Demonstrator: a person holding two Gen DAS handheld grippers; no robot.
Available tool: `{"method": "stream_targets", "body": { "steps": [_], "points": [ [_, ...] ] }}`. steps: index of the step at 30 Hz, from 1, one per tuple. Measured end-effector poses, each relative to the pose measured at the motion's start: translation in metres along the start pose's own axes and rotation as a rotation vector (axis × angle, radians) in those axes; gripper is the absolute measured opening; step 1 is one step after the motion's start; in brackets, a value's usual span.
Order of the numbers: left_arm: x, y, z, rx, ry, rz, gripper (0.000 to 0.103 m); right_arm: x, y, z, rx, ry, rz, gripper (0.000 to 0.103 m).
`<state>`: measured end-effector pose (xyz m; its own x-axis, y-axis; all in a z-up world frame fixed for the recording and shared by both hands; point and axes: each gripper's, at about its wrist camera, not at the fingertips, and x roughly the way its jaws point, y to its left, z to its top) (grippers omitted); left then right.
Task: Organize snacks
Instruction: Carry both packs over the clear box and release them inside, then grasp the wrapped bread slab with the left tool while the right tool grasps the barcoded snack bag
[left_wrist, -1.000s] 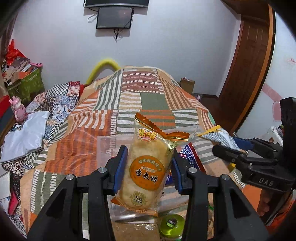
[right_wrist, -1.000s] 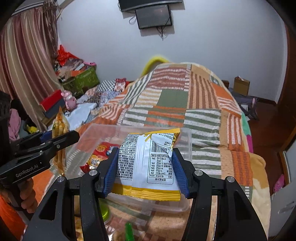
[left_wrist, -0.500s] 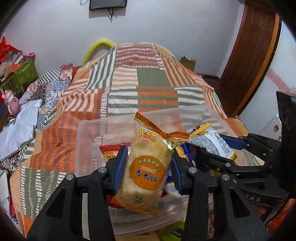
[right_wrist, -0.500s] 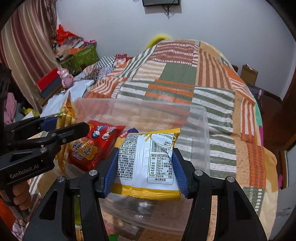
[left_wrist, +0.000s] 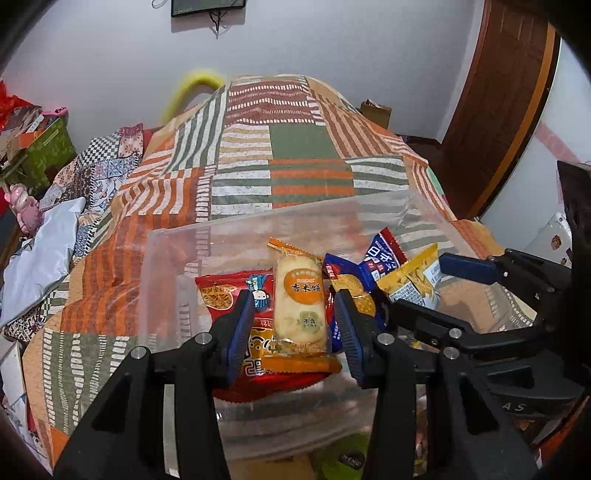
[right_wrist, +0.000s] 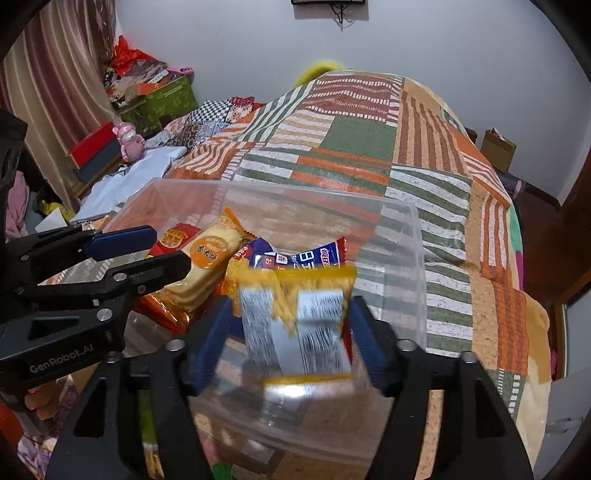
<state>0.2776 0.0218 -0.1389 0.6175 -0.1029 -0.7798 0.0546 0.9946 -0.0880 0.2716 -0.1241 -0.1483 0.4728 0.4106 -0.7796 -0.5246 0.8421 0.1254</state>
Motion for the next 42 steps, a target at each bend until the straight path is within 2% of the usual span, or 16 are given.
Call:
{"method": "stream_targets", "body": {
  "steps": [2,7,9,13,23,26,29,42],
  "points": [
    [-0.009,0.000,0.000,-0.004,-0.016,-0.002,0.048,-0.006,0.000,0.000,0.004,-0.019,-0.008,0.074],
    [-0.034,-0.001,-0.001,-0.003,-0.056,0.007,0.055,-0.029,0.001,0.002,0.005,-0.064,-0.014,0.075],
    [-0.047,-0.001,-0.003,-0.004,-0.079,0.014,0.061,-0.039,0.003,0.002,0.002,-0.083,-0.019,0.075],
    [-0.070,0.000,-0.007,-0.008,-0.113,0.019,0.066,-0.066,0.008,-0.002,-0.005,-0.140,-0.035,0.083],
    [-0.112,0.006,-0.031,-0.022,-0.146,0.047,0.074,-0.100,0.022,-0.020,-0.033,-0.199,-0.054,0.084],
    [-0.115,0.010,-0.042,-0.025,-0.139,0.053,0.080,-0.100,0.026,-0.030,-0.035,-0.188,-0.052,0.084],
    [-0.111,0.013,-0.053,-0.033,-0.114,0.059,0.080,-0.096,0.029,-0.042,-0.034,-0.164,-0.037,0.084],
    [-0.062,0.027,-0.105,-0.069,0.071,0.030,0.083,-0.062,0.035,-0.088,0.006,-0.019,0.038,0.084]
  ]
}}
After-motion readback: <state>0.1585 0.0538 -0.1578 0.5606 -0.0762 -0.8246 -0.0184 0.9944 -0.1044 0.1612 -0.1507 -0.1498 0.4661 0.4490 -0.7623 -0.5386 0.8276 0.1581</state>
